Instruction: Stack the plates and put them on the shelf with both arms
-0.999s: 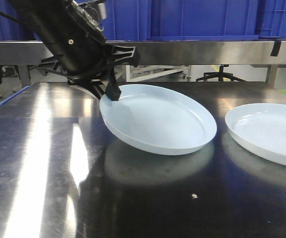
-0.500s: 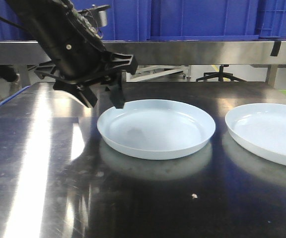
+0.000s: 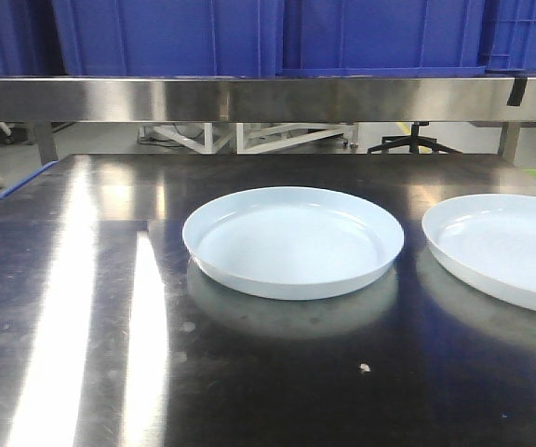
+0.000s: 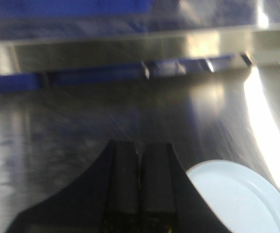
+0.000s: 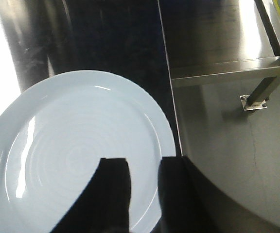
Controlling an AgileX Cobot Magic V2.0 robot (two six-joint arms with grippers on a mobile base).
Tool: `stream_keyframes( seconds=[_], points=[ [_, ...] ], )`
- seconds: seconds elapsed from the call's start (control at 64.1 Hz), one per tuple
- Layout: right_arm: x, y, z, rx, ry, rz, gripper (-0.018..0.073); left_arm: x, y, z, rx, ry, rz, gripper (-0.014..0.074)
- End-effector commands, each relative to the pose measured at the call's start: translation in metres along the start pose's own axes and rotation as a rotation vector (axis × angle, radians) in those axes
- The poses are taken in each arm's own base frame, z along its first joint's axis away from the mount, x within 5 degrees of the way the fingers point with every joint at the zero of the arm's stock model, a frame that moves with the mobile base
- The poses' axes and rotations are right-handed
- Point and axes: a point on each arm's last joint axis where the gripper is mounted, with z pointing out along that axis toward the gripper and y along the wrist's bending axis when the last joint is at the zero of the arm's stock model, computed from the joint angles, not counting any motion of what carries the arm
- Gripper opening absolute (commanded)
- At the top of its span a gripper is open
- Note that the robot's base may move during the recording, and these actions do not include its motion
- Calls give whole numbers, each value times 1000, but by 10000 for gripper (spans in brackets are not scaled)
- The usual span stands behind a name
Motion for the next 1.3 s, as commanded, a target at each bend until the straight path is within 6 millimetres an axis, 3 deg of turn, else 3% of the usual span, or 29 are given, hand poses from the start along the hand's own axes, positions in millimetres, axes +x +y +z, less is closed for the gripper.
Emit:
stream_keyframes(
  seconds=[0.0,0.203,0.359,0.578,0.749,0.999,1.124,1.171,1.28],
  points=[
    [-17,3,-8,-20,-108,-22,300,-16,19,-47,-66,-187,-30,84],
    [-17,3,-8,-20,-108,-22,300,24,66,-106,-283,-295,-84,83],
    [-18,3,-8,-21,-112,-22,300,78,80,-127,-397,-276,-101,83],
    [-19,4,-8,-25,-123,-22,300,140,75,-129,-380,-283,-99,83],
    [-19,4,-8,-24,-122,-22,300,176,74,-126,-364,-244,-152,83],
    [-18,3,-8,-23,-119,-22,284,185,74,-125,-364,-234,-154,83],
    [-15,3,-8,-15,-88,-22,27,185,74,-125,-364,-234,-154,83],
    [-15,3,-8,-14,-84,-22,79,185,74,-125,-364,-234,-154,83],
    [-15,3,-8,-14,-87,-22,66,185,74,-125,-364,-235,-154,83]
  ],
)
